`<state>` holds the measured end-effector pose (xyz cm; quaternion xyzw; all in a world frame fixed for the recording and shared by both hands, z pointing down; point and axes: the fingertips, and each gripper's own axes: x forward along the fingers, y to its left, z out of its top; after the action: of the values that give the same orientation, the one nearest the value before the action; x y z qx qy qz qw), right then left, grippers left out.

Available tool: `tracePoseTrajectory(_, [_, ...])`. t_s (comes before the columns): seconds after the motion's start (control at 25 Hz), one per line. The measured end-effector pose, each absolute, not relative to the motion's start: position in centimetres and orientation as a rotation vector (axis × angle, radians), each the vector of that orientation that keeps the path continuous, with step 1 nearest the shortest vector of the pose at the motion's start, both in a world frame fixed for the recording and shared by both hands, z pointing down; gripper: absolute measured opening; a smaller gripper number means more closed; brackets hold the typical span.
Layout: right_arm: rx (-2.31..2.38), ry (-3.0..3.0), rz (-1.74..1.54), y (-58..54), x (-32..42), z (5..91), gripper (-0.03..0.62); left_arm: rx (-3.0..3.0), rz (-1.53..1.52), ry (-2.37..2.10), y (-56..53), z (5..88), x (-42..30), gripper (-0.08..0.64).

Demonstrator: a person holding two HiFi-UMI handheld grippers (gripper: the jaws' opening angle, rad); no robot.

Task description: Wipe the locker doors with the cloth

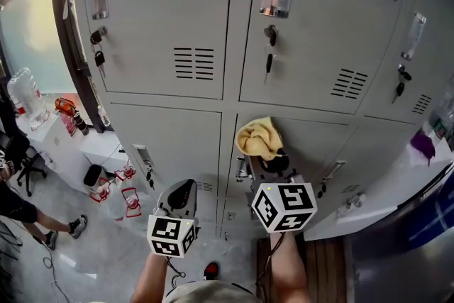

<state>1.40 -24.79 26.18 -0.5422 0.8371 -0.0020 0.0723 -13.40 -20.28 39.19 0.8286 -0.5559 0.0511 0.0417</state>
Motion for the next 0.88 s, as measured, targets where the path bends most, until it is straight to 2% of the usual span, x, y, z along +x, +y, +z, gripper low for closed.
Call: tracePoseTrajectory(0.88, [-2.004,2.292,0.031,-24.2,13.5,26.6,0.179,2.628,0.146,-1.56,-21.2,39.0,-8.5,0.023])
